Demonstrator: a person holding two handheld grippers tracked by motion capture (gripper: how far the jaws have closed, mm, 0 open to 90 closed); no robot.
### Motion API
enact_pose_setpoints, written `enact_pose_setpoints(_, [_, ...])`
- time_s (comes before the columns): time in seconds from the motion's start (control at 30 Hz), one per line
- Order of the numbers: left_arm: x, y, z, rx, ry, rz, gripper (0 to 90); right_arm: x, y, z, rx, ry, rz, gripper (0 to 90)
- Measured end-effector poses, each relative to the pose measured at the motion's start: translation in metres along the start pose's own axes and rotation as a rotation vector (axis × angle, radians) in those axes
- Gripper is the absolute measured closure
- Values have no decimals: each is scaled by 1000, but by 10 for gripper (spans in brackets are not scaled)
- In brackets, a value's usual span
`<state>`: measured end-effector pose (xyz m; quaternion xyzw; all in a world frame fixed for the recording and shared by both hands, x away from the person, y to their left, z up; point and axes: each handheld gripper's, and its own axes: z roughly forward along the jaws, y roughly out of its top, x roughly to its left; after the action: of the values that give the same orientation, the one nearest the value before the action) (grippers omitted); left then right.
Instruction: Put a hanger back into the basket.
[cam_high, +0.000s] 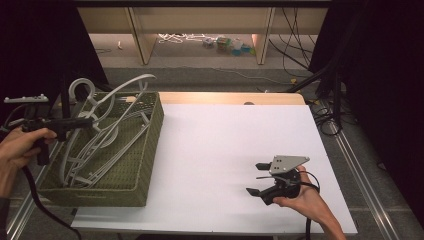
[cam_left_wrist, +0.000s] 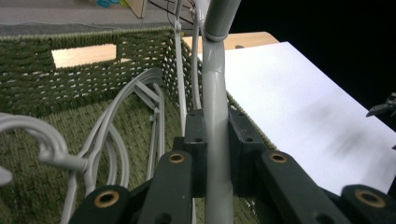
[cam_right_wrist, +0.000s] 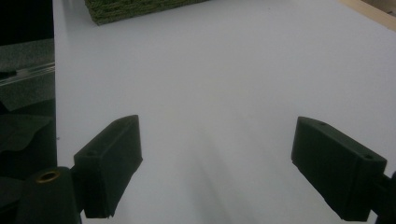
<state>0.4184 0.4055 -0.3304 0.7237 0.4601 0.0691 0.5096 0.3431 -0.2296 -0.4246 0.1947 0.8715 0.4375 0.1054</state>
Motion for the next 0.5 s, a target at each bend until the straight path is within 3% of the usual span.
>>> enact_pose_setpoints(0.27, [24, -18, 2, 43, 24, -13, 793, 0, 0, 1, -2, -3, -1, 168])
enact_pose_setpoints(0.4, [27, -22, 3, 56, -2, 0, 793, 0, -1, 1, 0, -4, 2, 168])
enact_pose_setpoints(0.5, [25, -22, 2, 63, 3, 14, 793, 0, -1, 1, 5, -1, 3, 168])
